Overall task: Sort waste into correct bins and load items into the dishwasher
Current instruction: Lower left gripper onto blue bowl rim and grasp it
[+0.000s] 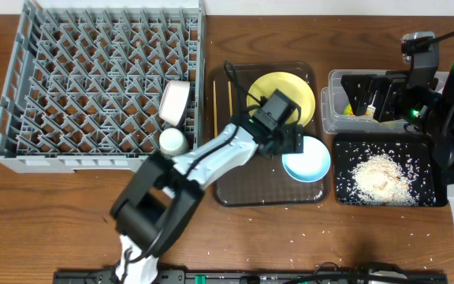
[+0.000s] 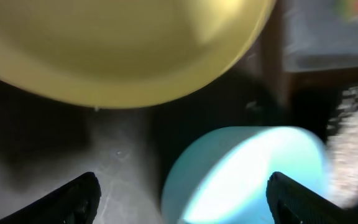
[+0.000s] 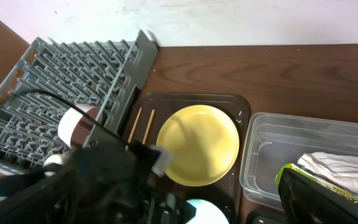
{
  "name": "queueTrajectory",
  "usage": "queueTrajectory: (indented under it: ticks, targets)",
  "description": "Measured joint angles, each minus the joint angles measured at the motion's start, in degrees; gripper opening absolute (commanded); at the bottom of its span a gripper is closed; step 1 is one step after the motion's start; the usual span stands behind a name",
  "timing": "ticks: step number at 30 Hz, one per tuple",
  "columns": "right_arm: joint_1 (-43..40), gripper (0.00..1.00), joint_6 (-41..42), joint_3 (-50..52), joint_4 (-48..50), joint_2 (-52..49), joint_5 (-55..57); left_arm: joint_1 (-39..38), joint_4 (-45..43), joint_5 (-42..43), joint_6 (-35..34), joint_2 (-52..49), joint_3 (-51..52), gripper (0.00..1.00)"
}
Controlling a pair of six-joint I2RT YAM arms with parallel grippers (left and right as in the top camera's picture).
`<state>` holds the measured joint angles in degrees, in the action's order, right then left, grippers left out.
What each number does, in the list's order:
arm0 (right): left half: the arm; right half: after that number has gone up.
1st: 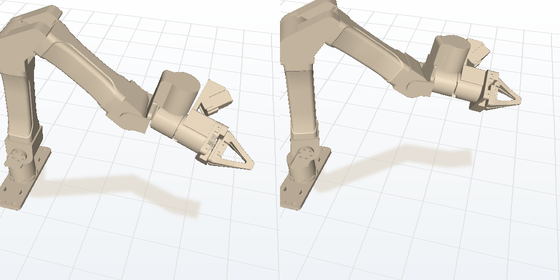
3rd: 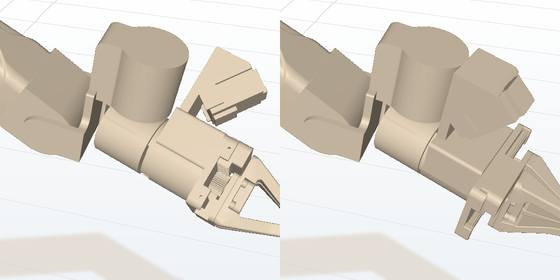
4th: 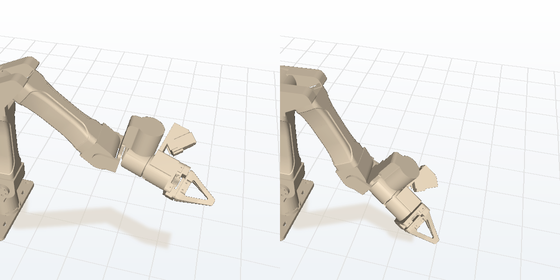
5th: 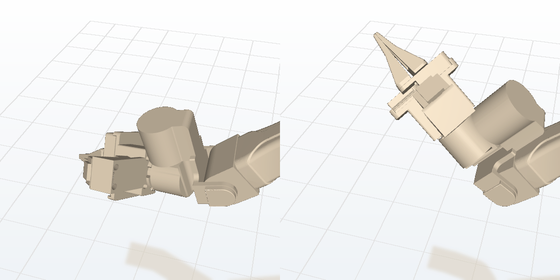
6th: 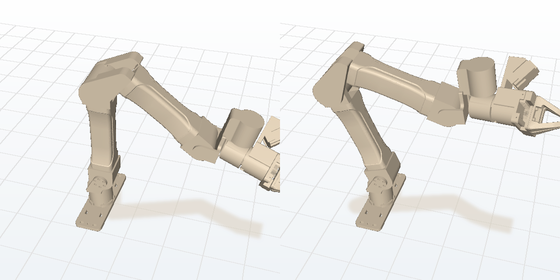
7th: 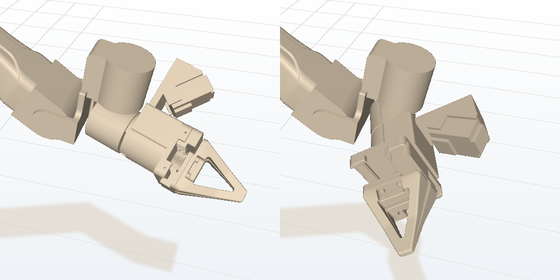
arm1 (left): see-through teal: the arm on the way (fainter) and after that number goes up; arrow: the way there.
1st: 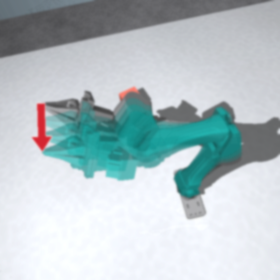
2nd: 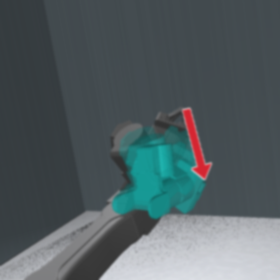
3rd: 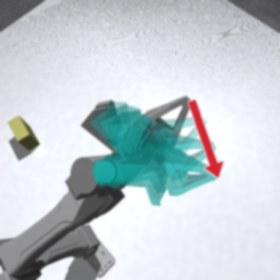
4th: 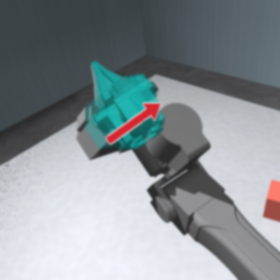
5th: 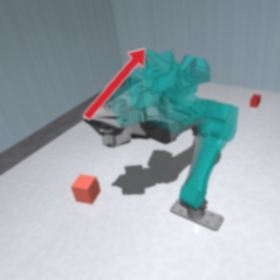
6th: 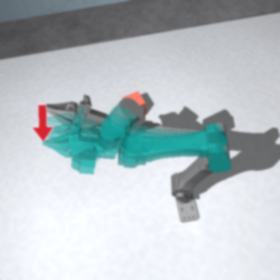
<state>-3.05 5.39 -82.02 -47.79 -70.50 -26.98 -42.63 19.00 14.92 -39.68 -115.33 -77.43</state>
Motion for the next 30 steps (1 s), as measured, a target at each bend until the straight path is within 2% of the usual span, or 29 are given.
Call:
queueTrajectory:
  ticks: [3, 5, 9, 11, 18, 27, 30]
  targets:
    - [0.0, 0.99, 0.0, 0.0, 0.0, 0.0, 0.0, -0.13, -0.33, 0.22, -0.92, -1.84, 0.04, 0.86]
    - [0.0, 0.99, 0.0, 0.0, -0.02, 0.0, 0.0, -0.13, -0.63, 0.2, -1.22, -1.68, 0.04, 0.82]
    - [0.0, 0.99, 0.0, 0.0, 0.0, 0.0, 0.0, -0.15, -0.55, 0.2, -1.75, -1.7, 0.04, 0.63]
    - [0.0, 0.99, 0.0, 0.0, 0.0, 0.0, 0.02, -0.17, -0.39, 0.22, -2.19, -1.68, 0.04, 0.47]
    - [0.0, 0.99, 0.0, 0.0, 0.0, 0.0, 0.0, -0.15, 0.07, 0.24, -2.14, -1.68, 0.04, 0.09]
    - [0.0, 0.99, 0.0, 0.0, 0.0, 0.0, 0.0, 4.13, 8.02, 2.38, -2.32, -1.46, 0.07, 0.08]
    - [0.0, 0.99, 0.0, 0.0, -0.02, 0.0, 0.0, 6.12, 11.02, 2.56, -2.32, -0.59, 0.07, 0.12]
